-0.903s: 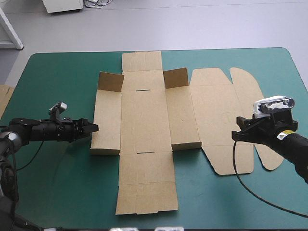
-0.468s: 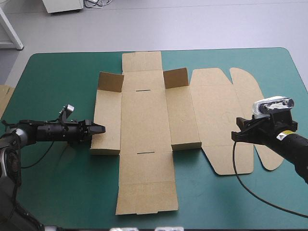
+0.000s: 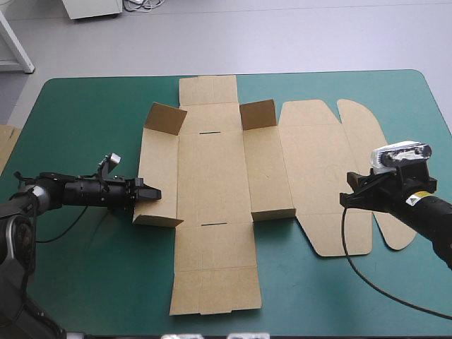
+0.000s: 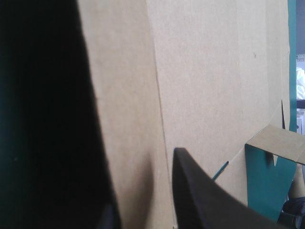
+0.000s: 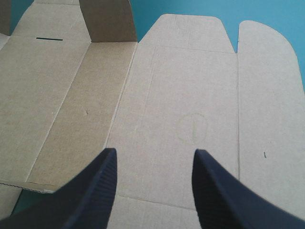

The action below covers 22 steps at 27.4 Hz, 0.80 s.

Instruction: Fold the box

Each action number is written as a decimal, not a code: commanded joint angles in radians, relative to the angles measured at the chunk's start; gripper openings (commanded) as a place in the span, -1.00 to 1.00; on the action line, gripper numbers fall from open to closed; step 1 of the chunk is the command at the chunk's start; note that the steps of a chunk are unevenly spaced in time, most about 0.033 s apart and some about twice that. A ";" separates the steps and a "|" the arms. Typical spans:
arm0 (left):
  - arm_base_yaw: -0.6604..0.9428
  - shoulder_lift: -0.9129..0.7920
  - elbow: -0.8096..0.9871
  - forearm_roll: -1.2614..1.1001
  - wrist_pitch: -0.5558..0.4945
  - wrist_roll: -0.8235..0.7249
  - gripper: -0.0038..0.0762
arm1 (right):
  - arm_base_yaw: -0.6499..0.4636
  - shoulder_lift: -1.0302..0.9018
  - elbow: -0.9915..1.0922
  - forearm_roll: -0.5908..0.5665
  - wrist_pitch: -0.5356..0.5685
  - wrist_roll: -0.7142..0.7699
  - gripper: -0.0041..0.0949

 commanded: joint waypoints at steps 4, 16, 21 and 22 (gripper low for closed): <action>-0.009 -0.024 -0.006 -0.114 -0.048 0.053 -0.93 | -0.005 -0.004 -0.036 0.020 -0.051 -0.001 0.03; -0.133 -0.028 -0.261 0.032 -0.048 -0.019 -0.93 | -0.005 -0.004 -0.072 0.002 -0.065 -0.012 0.03; -0.204 -0.045 -0.419 0.199 -0.048 -0.121 -0.93 | -0.005 -0.004 -0.105 -0.051 -0.065 -0.013 0.03; -0.220 -0.050 -0.453 0.240 -0.048 -0.140 -0.93 | -0.005 -0.004 -0.107 -0.059 -0.071 -0.013 0.03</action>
